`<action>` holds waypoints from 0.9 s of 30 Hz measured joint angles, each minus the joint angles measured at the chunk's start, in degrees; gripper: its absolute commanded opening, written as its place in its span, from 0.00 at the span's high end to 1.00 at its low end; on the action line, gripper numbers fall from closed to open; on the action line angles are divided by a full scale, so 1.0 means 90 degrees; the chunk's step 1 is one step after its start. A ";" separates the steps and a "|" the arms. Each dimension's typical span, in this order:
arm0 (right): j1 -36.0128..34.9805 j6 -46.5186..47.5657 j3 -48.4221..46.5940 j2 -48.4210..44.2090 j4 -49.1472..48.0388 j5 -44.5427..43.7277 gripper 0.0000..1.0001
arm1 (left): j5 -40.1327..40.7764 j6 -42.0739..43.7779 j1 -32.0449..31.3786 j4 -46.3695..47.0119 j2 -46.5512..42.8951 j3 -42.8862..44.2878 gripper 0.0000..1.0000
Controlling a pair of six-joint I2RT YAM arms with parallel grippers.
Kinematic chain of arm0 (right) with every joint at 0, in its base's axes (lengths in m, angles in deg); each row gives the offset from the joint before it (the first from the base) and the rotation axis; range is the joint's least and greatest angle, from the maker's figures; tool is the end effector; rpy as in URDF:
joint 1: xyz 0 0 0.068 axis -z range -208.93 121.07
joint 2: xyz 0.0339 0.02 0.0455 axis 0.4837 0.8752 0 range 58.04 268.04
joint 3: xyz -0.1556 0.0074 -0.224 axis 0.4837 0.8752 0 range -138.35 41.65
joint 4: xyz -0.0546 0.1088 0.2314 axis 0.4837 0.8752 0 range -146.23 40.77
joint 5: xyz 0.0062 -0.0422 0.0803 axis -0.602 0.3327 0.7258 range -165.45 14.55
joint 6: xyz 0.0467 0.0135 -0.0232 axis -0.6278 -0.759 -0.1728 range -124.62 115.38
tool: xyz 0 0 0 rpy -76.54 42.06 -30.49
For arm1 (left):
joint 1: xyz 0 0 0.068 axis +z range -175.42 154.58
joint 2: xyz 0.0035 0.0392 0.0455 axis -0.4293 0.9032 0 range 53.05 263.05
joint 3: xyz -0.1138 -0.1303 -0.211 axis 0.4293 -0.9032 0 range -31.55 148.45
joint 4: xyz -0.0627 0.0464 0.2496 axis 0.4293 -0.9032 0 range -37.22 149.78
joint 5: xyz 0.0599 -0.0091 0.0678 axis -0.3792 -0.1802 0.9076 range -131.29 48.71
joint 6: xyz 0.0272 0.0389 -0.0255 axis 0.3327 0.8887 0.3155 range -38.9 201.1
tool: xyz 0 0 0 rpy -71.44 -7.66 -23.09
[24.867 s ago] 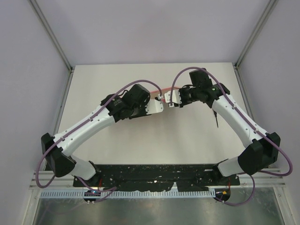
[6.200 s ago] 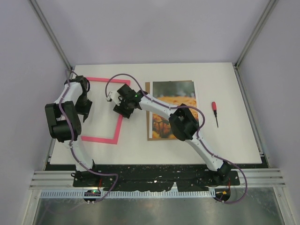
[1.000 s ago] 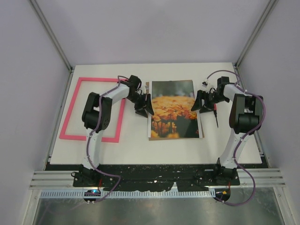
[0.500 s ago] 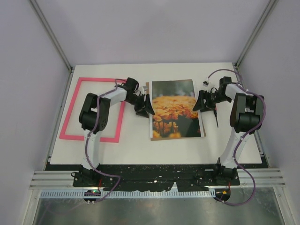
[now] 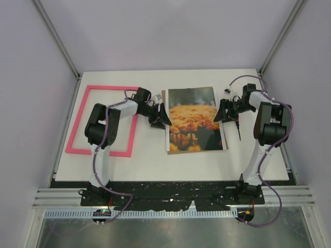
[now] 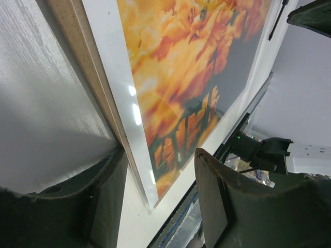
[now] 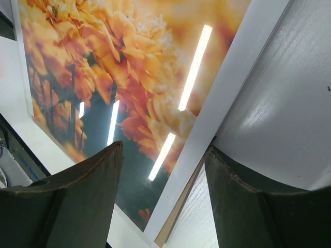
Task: Take the photo out of the frame
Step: Pick up the photo frame from the center of the board.
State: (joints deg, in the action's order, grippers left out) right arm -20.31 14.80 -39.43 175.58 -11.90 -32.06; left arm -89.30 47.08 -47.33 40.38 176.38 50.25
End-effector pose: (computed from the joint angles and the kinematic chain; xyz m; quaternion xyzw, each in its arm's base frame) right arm 0.3901 -0.0345 0.1517 -0.1167 0.9193 0.3394 0.1616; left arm 0.3945 -0.1872 0.1311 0.0082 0.8901 -0.4554 0.0178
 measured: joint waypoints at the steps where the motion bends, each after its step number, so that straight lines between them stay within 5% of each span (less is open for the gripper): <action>1: 0.0000 -0.0002 -0.0005 0.0000 -0.0002 -0.0032 0.32 | -0.0005 -0.0036 0.0000 0.0090 -0.0007 -0.0017 0.43; 22: 0.0000 0.0005 -0.0138 0.0032 0.0010 -0.0367 0.32 | -0.0862 -0.0685 0.0090 0.1880 -0.0814 -0.0323 0.37; 27: -0.0294 -0.0032 -0.0068 0.0194 0.0219 0.0423 0.32 | -0.1338 -0.0894 -0.0291 0.2688 -0.0852 -0.0311 0.36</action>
State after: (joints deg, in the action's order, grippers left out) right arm -22.95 14.52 -40.04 177.33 -9.93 -28.25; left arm -101.34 39.04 -49.95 64.58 168.71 47.45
